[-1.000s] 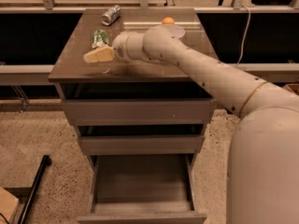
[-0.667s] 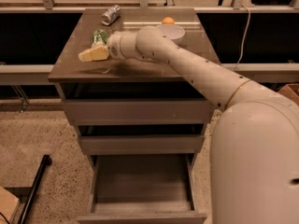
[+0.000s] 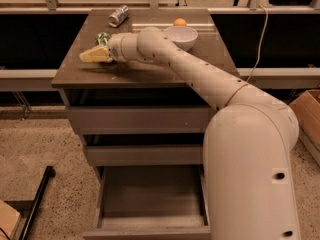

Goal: Place green can into bottom drawer

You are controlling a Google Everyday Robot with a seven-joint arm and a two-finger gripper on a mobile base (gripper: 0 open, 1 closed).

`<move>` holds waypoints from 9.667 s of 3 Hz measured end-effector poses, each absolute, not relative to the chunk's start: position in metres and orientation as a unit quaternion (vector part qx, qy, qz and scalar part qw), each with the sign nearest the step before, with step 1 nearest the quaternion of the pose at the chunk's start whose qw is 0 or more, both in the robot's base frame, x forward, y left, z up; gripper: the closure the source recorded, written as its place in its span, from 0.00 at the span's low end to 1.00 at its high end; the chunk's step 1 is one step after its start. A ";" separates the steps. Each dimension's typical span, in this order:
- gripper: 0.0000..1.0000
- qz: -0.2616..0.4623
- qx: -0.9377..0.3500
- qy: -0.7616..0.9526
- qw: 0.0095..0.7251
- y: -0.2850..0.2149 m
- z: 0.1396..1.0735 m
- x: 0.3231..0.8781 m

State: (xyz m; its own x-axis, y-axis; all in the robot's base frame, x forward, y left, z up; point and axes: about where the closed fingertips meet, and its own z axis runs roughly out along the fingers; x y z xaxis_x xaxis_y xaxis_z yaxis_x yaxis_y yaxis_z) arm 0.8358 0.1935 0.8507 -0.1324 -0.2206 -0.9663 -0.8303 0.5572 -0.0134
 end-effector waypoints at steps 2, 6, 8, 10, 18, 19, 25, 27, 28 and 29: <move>0.66 0.269 -0.379 0.701 0.541 0.186 0.850 0.831; 1.00 0.243 -0.444 0.674 0.538 0.071 0.946 0.695; 1.00 0.289 -0.539 0.642 0.462 0.040 0.930 0.616; 1.00 0.397 -0.551 0.655 0.333 0.027 0.832 0.560; 1.00 0.322 -0.411 0.809 0.270 0.003 0.494 0.532; 1.00 0.325 -0.404 0.811 0.271 0.005 0.484 0.532; 0.81 0.415 -0.388 0.771 0.287 0.038 0.288 0.547; 0.34 0.448 -0.373 0.770 0.259 0.039 0.233 0.562; 0.05 0.439 -0.379 0.779 0.237 0.042 0.226 0.559; 0.00 0.440 -0.379 0.779 0.238 0.043 0.226 0.558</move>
Offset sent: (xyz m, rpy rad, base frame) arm -0.0106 -0.0206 0.0001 -0.0400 -0.0108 -0.0279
